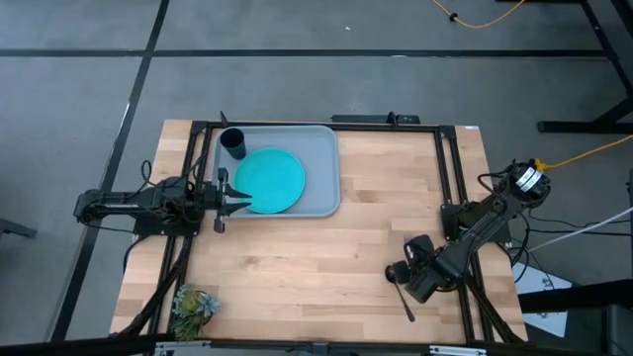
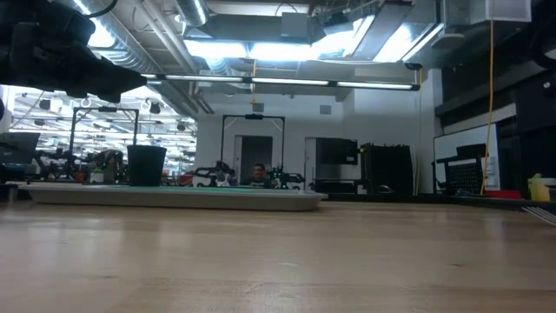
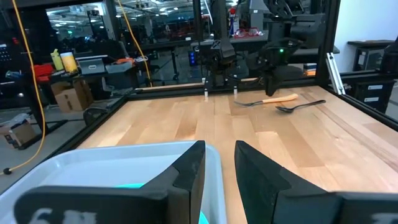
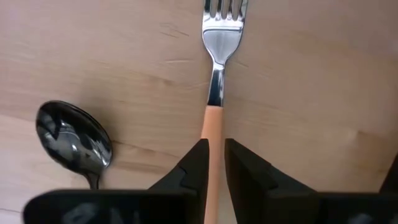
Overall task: Pick and place plate/cup/fork/spoon on tray
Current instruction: Put the yellow fork on the serving tray right beside the light blue plate
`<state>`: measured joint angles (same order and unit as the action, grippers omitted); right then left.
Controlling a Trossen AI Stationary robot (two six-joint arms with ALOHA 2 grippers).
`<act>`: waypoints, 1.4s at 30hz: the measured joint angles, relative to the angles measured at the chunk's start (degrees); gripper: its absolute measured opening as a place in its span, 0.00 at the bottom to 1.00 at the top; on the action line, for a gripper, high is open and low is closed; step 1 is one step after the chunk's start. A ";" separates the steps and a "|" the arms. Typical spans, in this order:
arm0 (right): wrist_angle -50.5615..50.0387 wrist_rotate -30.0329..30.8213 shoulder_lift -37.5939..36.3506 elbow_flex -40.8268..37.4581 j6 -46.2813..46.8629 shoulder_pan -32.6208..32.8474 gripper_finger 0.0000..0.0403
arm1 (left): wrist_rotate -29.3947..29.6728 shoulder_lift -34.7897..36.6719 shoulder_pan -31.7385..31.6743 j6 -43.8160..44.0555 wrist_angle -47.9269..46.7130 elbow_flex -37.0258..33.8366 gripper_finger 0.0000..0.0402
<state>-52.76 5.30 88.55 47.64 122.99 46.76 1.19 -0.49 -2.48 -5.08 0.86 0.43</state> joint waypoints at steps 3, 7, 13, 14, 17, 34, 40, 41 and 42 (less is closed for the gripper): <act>0.00 -0.01 -0.02 0.00 1.22 0.00 0.15 | 0.00 0.00 0.00 -0.02 0.00 0.00 0.20; 0.27 0.00 -0.02 0.00 1.48 0.00 0.21 | 0.00 0.00 0.00 -0.01 0.00 0.00 0.20; 1.48 0.55 0.08 0.01 1.50 -0.04 0.27 | 0.00 0.00 0.00 0.00 0.00 0.00 0.20; 1.58 0.55 0.41 0.04 1.50 -0.04 0.27 | 0.00 0.00 0.00 -0.02 0.00 0.00 0.20; 1.91 0.50 2.17 0.04 1.45 -0.04 0.27 | 0.01 0.00 0.00 -0.02 0.00 0.00 0.20; 2.44 1.11 7.37 0.31 1.37 -0.11 0.22 | 0.01 0.01 0.00 0.00 0.00 0.00 0.20; 2.42 1.15 7.41 0.26 1.24 -0.79 0.11 | 0.02 0.02 0.00 0.00 0.00 0.00 0.20; 2.33 1.07 7.41 0.26 1.26 -0.95 0.11 | 0.00 0.00 -0.01 0.00 0.00 0.00 0.20; 2.22 1.02 7.41 0.27 1.31 -1.16 0.11 | 0.01 0.00 -0.01 -0.01 0.00 0.00 0.20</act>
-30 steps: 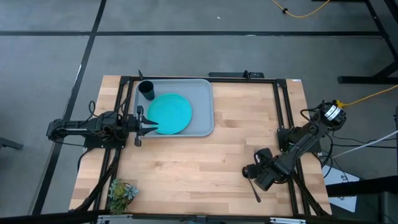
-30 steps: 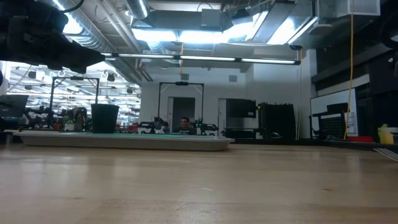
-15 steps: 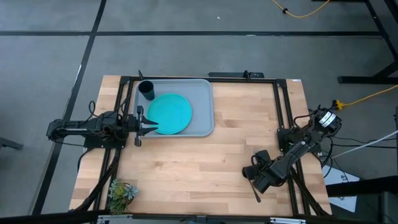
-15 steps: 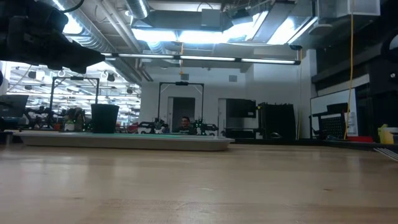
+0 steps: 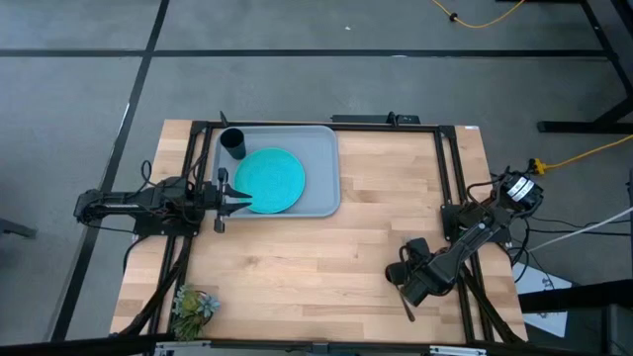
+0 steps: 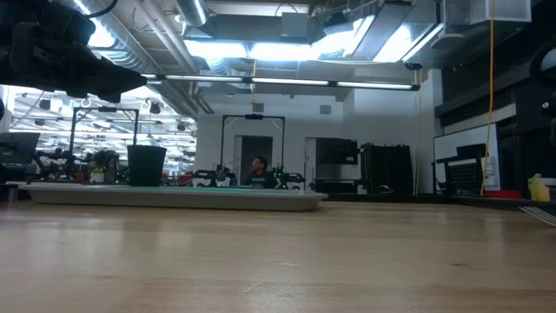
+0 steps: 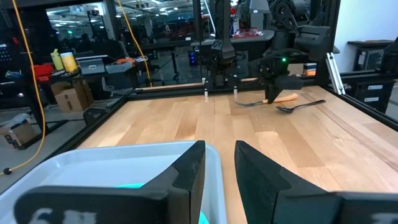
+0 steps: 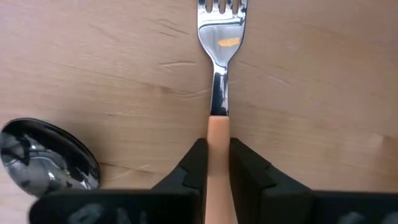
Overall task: Pick and place plate/cup/fork/spoon on tray
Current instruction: Put the yellow fork on the serving tray right beside the light blue plate
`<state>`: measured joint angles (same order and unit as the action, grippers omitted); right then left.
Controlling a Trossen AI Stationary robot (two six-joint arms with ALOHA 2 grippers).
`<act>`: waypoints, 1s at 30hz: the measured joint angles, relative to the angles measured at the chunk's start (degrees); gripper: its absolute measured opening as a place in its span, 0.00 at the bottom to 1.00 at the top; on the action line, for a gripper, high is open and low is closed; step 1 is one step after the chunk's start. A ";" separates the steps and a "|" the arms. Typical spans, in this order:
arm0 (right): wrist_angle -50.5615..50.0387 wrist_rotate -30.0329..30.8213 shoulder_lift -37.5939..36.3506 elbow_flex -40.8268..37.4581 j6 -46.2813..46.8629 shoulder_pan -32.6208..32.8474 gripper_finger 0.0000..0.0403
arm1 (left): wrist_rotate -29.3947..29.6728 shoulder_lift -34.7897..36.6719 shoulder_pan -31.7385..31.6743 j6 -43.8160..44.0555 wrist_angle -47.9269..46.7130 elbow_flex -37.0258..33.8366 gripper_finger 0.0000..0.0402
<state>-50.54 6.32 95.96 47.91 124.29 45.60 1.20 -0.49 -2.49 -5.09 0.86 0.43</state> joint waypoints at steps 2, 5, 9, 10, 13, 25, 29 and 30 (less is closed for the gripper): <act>-0.60 -0.03 0.04 0.32 0.00 -0.59 0.11 | -0.01 0.00 0.01 0.01 0.00 0.00 0.20; -5.28 4.43 -0.21 2.08 -0.23 -2.30 0.11 | -0.01 0.01 0.01 0.01 0.00 0.00 0.20; -13.89 14.64 -3.33 8.71 -2.19 -5.28 0.11 | -0.01 0.02 0.01 0.01 -0.02 0.00 0.20; -17.04 17.68 -3.95 10.44 -3.07 -6.14 0.11 | -0.01 0.00 0.01 0.01 0.00 0.00 0.20; -22.88 29.51 -5.57 16.66 -4.97 -10.11 0.11 | 0.19 0.00 0.01 0.01 -0.02 0.00 0.20; 12.55 28.12 -2.95 21.04 -50.76 -39.91 0.11 | 0.21 0.00 0.01 0.01 0.00 0.00 0.20; 24.01 21.42 1.73 20.98 -57.59 -48.45 0.11 | 0.19 0.00 0.01 0.01 0.00 0.00 0.20; 25.58 18.81 2.92 20.96 -57.58 -50.18 0.11 | 0.19 0.00 0.00 0.01 -0.02 0.00 0.20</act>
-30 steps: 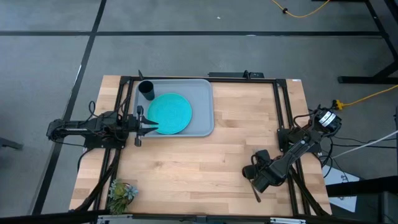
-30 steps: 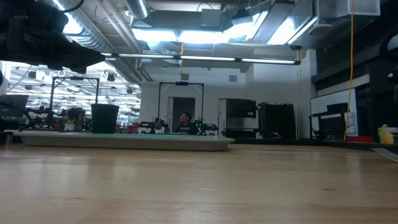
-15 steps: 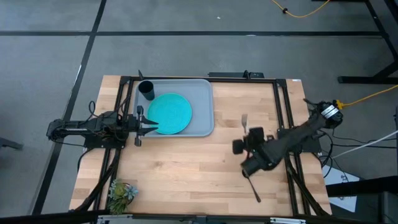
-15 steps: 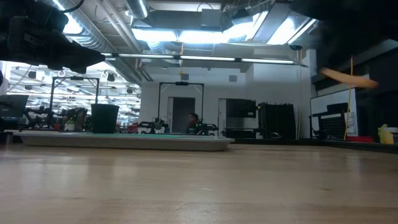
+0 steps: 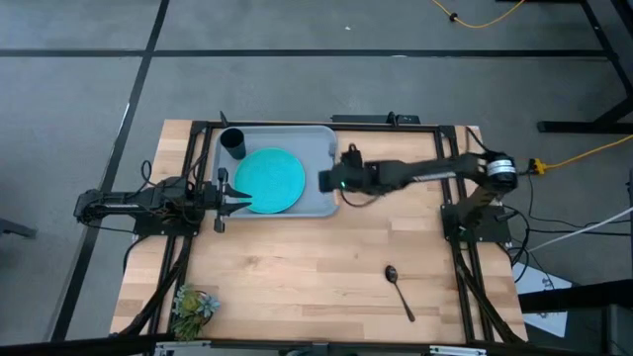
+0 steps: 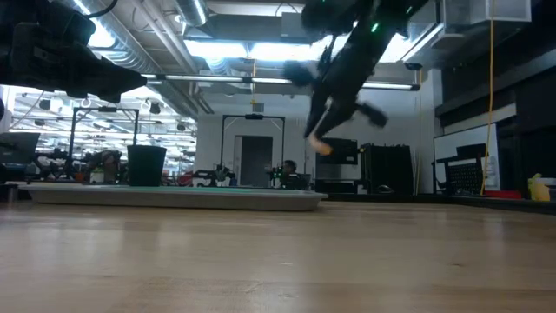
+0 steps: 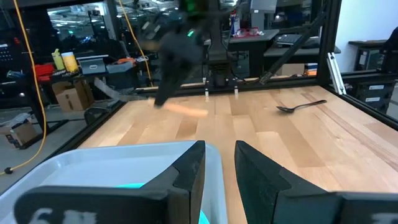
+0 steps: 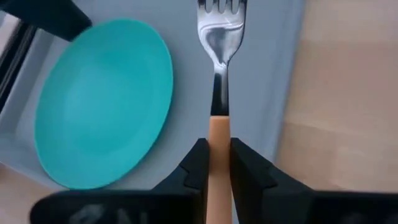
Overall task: Pick and place plate/cup/fork/spoon on tray
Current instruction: Put the yellow fork on the serving tray right beside the light blue plate, then put the black spoon on the serving tray left beside the yellow fork
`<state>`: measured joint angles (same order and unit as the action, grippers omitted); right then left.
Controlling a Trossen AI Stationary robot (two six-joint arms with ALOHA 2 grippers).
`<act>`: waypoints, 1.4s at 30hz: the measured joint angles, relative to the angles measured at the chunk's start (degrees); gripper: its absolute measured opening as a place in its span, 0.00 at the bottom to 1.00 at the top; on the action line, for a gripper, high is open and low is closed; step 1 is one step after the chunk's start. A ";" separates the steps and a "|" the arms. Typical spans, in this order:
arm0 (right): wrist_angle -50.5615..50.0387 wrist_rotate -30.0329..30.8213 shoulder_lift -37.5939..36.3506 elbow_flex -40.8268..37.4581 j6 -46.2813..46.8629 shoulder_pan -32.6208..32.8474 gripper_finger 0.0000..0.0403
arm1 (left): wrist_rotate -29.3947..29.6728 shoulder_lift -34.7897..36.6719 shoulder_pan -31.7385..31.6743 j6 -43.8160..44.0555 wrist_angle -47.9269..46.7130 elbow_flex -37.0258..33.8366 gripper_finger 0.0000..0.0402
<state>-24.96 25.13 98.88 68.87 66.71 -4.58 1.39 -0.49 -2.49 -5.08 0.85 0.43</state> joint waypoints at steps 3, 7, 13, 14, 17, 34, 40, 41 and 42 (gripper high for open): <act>5.18 -8.29 3.86 0.00 0.60 -4.69 0.11 | 0.02 0.00 0.00 0.00 0.02 0.00 0.20; 5.37 -14.81 9.51 4.05 -1.35 -9.16 0.11 | 0.02 0.00 0.01 -0.01 0.01 0.00 0.20; -9.76 -18.61 18.91 19.69 -4.49 -11.40 0.11 | 0.02 0.00 0.01 0.00 0.02 0.00 0.20; -13.15 -18.77 20.39 22.33 -4.41 -11.41 0.11 | 0.02 0.00 -0.02 0.00 0.01 0.00 0.20; -21.08 -18.79 24.11 27.90 -2.75 -11.39 0.11 | 0.02 0.00 0.00 0.00 0.02 0.00 0.20; -21.85 -12.12 27.49 29.38 0.68 -9.75 0.15 | 0.02 0.00 0.00 0.00 0.02 0.00 0.20; -22.46 -11.22 27.47 27.64 3.79 -9.83 0.24 | 0.02 0.00 0.00 -0.01 0.02 0.00 0.20; -22.38 -11.24 27.47 27.30 3.81 -9.81 0.24 | 0.02 0.00 0.01 0.00 0.02 0.00 0.20; -22.37 -11.24 27.47 27.16 3.83 -9.78 0.24 | 0.02 0.00 0.01 -0.02 0.02 0.00 0.20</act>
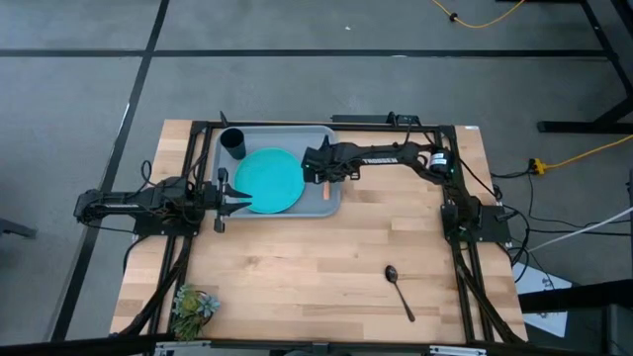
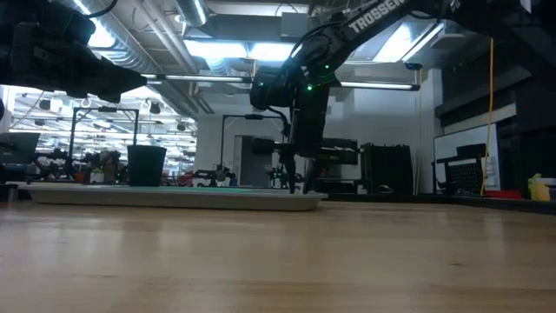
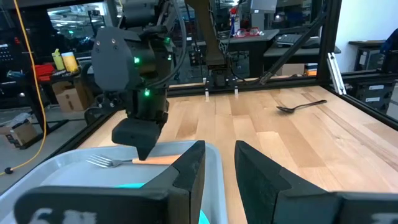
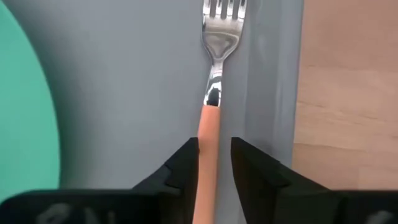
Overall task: Pick and place plate/cup/fork/spoon on tray
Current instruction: Put the black spoon on the serving tray left beside the yellow fork
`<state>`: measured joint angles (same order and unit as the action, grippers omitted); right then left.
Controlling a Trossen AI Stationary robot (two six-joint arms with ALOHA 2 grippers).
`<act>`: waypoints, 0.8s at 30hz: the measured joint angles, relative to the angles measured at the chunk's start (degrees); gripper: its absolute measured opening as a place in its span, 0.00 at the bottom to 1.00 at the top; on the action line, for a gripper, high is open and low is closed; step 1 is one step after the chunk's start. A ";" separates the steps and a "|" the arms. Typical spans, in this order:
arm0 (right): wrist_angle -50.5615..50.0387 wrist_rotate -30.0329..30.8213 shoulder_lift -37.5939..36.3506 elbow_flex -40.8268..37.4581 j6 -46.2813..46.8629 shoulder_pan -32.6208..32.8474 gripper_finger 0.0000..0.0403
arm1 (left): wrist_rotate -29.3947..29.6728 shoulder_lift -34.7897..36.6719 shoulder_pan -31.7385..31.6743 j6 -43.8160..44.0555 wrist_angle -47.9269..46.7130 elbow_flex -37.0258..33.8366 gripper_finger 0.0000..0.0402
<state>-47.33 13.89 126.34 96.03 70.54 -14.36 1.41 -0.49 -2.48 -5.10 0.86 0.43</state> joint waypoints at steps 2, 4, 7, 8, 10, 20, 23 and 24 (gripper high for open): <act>0.11 -0.24 -0.02 -0.09 -0.02 0.03 0.25 | 0.00 0.00 -0.01 0.01 0.00 0.00 0.20; 0.07 -0.28 -0.07 -0.13 -0.10 0.06 0.25 | 0.00 0.00 -0.01 0.01 0.00 0.00 0.20; -1.03 -0.14 -1.34 0.50 -0.97 0.49 0.25 | 0.00 0.00 -0.02 0.00 0.00 0.00 0.20; -1.61 0.82 -2.03 1.18 -1.90 0.80 0.25 | 0.00 0.02 0.00 0.02 0.00 0.00 0.20; -2.34 3.08 -3.98 2.44 -3.50 1.72 0.25 | 0.00 0.00 0.00 0.00 0.00 0.00 0.20; -11.42 10.31 -11.88 3.21 -7.58 17.38 0.26 | 0.00 0.00 0.00 0.00 0.00 0.00 0.20; -16.11 10.47 -12.22 3.23 -1.77 24.07 0.26 | 0.00 0.02 0.00 0.01 0.00 0.00 0.20; -18.03 10.45 -12.22 3.23 0.85 26.28 0.26 | 0.00 0.01 -0.01 0.02 0.00 0.00 0.20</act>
<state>-65.37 24.34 114.13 99.26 71.40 11.92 1.41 -0.48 -2.49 -5.08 0.86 0.43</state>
